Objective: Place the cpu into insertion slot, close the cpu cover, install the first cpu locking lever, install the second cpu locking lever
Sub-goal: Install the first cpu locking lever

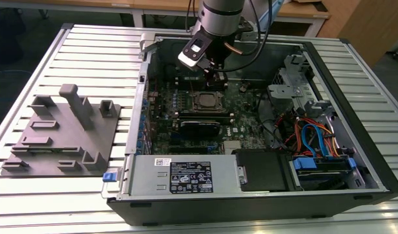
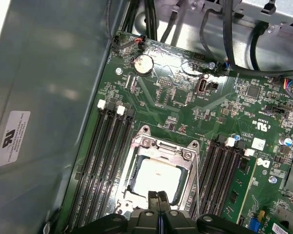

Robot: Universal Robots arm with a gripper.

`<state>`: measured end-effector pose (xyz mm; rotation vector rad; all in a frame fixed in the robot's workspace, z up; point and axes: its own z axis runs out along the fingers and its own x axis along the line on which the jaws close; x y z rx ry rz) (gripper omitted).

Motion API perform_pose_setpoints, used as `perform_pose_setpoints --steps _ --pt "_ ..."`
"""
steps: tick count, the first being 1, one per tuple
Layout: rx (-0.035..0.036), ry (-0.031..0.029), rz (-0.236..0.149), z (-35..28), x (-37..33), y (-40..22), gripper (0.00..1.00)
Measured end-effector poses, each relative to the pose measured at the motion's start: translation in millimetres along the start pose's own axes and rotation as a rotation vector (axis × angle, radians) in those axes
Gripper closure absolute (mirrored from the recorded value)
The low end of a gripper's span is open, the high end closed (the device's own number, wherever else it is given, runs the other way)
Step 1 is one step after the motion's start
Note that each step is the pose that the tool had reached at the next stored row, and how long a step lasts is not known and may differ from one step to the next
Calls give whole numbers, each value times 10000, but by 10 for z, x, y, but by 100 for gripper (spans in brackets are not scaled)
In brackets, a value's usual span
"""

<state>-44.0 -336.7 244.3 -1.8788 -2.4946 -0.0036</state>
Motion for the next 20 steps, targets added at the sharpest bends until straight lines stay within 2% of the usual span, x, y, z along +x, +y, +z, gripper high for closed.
perform_pose_setpoints --steps 7,15,20 --pt "1 -1 -71 0 0 0 90" --pt "11 -7 -644 0 0 0 90" --pt "13 -8 -802 0 0 0 90"
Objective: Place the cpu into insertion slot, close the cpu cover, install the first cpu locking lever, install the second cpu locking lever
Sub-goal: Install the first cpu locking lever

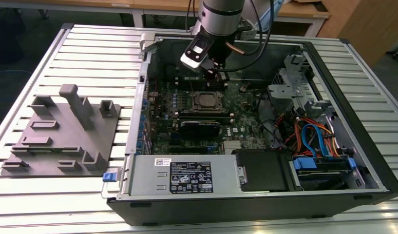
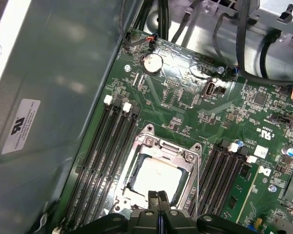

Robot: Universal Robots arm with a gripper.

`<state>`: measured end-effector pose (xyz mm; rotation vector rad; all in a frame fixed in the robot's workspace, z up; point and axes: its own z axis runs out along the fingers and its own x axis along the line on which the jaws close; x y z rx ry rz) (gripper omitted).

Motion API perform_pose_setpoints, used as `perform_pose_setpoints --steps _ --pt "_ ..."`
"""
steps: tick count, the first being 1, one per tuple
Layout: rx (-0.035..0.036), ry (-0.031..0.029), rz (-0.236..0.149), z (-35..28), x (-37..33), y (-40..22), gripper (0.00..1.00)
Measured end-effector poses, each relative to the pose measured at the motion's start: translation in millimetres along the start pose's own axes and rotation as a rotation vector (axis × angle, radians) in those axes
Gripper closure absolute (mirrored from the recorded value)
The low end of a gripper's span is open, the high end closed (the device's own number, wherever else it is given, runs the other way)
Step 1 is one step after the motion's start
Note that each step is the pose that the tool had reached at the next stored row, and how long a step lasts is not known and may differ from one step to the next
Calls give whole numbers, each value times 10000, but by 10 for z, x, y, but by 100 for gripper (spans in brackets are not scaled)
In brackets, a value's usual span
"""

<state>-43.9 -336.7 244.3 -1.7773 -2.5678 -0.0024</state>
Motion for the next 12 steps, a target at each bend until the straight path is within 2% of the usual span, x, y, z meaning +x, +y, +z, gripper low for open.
perform_pose_setpoints --steps 12 --pt "0 0 -21 0 0 0 90"
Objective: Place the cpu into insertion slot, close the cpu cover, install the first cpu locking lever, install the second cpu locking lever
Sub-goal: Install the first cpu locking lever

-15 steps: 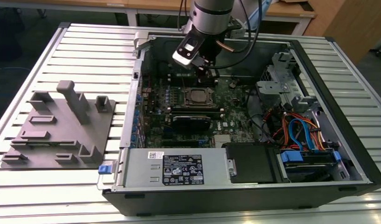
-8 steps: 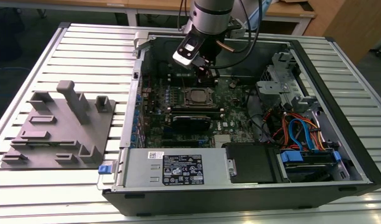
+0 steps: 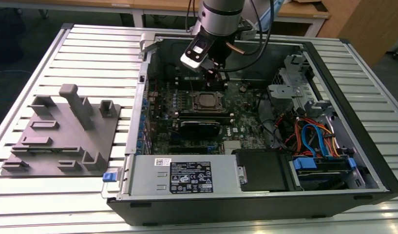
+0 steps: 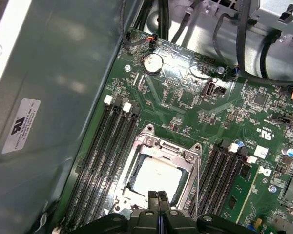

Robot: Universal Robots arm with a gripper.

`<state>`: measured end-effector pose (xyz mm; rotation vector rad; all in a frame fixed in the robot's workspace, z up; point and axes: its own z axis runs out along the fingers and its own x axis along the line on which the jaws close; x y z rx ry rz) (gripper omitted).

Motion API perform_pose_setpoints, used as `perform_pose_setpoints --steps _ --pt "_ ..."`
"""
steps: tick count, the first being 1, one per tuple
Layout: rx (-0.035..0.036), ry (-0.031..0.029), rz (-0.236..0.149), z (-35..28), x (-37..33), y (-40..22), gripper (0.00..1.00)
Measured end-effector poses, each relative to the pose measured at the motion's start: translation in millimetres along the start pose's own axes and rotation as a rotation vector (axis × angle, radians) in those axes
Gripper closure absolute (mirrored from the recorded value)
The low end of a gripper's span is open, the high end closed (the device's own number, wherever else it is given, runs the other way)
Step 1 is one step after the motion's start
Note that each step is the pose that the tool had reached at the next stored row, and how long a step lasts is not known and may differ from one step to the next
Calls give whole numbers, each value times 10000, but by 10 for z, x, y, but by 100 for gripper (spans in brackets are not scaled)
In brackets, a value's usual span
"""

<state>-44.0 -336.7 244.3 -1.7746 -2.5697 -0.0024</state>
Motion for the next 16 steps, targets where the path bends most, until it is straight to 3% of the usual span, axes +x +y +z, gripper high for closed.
perform_pose_setpoints --steps 6,16 --pt "7 -4 -406 0 0 0 90" --pt "26 -15 -1572 0 0 0 90"
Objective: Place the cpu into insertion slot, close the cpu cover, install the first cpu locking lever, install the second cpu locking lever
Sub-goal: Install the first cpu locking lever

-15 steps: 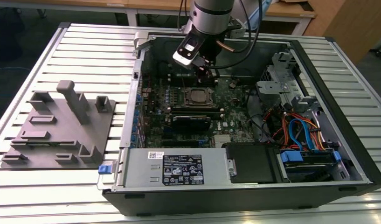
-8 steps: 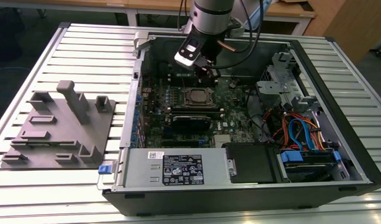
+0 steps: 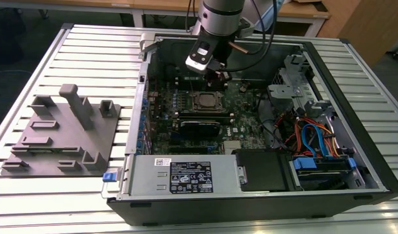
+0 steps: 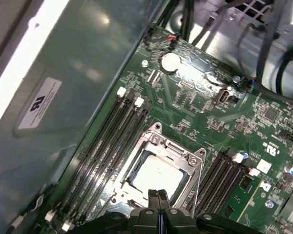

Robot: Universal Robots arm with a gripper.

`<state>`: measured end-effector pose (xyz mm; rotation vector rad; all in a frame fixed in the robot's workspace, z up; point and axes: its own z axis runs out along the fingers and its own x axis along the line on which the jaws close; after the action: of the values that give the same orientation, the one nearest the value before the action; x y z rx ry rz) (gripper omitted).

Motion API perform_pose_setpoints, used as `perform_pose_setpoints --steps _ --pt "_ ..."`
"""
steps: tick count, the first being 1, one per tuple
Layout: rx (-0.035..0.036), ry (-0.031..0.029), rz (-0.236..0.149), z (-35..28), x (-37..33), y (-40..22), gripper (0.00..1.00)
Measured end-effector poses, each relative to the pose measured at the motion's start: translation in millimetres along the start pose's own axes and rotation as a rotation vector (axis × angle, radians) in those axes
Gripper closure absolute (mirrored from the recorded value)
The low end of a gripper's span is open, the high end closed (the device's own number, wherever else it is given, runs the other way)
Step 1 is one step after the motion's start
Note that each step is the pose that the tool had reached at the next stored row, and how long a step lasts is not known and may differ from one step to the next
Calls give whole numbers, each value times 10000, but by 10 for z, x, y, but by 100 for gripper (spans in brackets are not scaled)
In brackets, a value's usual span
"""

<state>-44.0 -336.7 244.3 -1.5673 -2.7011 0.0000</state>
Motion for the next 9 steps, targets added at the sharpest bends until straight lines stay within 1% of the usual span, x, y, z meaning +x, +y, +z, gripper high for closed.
perform_pose_setpoints --steps 6,9 --pt "11 -6 -644 0 0 0 90" --pt "14 -8 -884 0 0 0 90"
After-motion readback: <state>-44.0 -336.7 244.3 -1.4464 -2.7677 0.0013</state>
